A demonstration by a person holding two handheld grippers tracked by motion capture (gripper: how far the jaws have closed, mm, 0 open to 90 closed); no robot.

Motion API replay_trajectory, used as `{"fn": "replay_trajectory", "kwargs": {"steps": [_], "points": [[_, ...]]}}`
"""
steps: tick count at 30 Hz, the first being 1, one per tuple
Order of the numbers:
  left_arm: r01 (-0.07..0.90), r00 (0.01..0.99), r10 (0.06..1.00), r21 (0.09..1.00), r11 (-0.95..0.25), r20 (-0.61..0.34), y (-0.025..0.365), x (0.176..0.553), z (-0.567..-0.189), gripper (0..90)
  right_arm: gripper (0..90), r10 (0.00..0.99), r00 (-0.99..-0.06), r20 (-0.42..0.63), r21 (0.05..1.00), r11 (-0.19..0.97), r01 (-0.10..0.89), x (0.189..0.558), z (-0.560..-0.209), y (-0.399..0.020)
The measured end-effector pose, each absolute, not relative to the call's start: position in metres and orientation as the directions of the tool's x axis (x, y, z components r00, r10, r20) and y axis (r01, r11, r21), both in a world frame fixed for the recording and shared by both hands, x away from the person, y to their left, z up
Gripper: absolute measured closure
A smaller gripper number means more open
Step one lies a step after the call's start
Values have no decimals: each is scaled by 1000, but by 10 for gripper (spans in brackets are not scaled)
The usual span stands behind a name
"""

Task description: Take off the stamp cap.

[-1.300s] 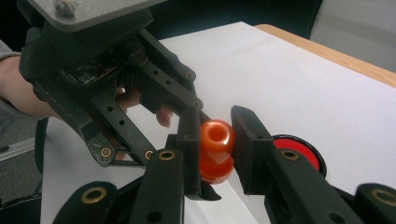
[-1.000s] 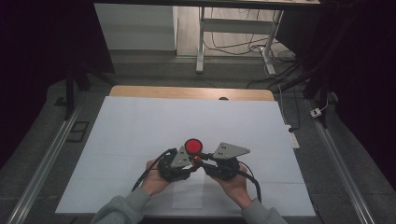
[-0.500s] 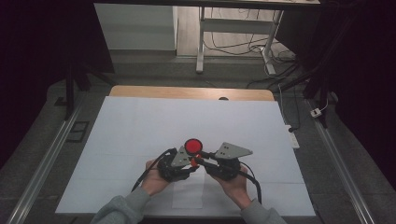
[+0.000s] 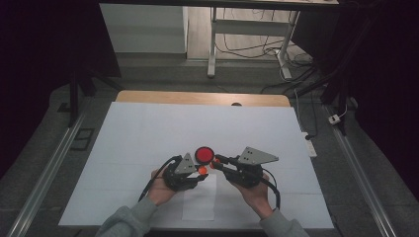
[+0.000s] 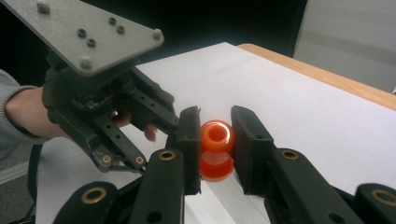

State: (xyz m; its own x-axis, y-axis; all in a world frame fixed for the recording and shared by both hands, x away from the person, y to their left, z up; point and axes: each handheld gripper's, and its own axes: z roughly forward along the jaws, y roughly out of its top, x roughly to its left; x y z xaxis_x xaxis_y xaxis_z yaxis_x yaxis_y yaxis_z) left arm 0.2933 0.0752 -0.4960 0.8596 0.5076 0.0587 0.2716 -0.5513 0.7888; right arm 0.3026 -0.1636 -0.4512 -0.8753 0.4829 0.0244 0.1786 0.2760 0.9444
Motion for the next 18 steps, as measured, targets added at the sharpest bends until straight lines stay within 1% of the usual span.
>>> {"fn": "replay_trajectory", "kwargs": {"steps": [3, 18], "points": [[278, 855, 516, 804, -525, 42, 84, 292, -492, 650, 728, 482, -876, 30, 944, 275, 183, 304, -452, -165], [299, 837, 546, 822, -484, 17, 106, 290, -485, 649, 727, 483, -874, 48, 945, 261, 196, 306, -452, -169]]}}
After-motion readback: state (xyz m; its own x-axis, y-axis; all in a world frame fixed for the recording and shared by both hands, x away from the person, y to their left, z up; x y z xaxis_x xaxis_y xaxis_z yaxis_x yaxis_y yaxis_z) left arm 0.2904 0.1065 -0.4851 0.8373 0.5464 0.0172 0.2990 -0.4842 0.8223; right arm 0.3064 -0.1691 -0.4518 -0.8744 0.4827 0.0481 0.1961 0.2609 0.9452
